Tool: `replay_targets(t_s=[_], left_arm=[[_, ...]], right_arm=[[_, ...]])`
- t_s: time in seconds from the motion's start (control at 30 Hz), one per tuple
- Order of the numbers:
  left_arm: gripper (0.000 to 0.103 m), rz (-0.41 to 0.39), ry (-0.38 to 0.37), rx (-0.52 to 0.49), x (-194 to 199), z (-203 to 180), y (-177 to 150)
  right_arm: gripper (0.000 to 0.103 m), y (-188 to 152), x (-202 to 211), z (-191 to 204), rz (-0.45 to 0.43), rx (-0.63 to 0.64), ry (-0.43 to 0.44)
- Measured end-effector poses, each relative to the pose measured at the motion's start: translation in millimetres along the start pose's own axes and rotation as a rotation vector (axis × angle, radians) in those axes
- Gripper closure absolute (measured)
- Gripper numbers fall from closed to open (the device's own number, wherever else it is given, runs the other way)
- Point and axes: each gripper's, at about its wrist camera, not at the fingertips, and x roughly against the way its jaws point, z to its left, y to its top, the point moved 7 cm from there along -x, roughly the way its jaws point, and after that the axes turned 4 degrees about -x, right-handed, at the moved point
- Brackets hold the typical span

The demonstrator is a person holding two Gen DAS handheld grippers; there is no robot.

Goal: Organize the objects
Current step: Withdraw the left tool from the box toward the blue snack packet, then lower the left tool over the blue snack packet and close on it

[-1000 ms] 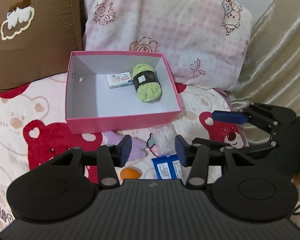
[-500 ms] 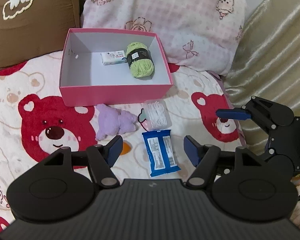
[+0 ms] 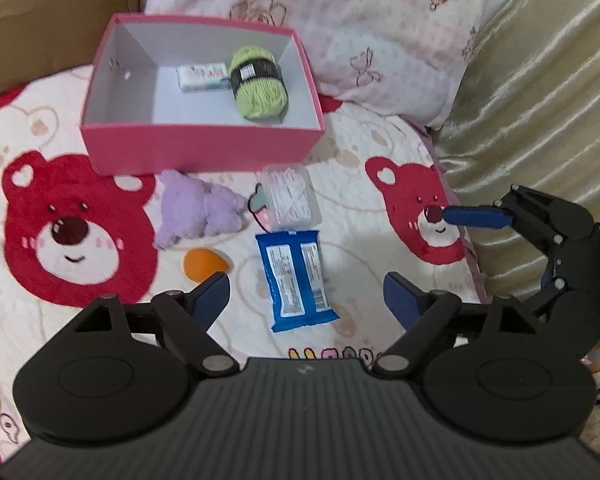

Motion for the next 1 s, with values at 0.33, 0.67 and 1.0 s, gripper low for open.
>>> replay_targets(t_s=[0.33,0.67,1.0], left_arm=[[0.005,0.014,0.060,0.015,-37,10,-27],[0.005,-0.012,0.110,0.020,-66,22,-51],[0.005,-0.059,0.170,-0.026,-82,25,-59]], right_arm=[[0.013,-24,-30,-20,0.072,-0.055,-0.005],[0.013,-39,-44,-30,0.076,-0.137,-0.005],[0.013,-75,-75,-25,0.133,-0.192,-0.032]])
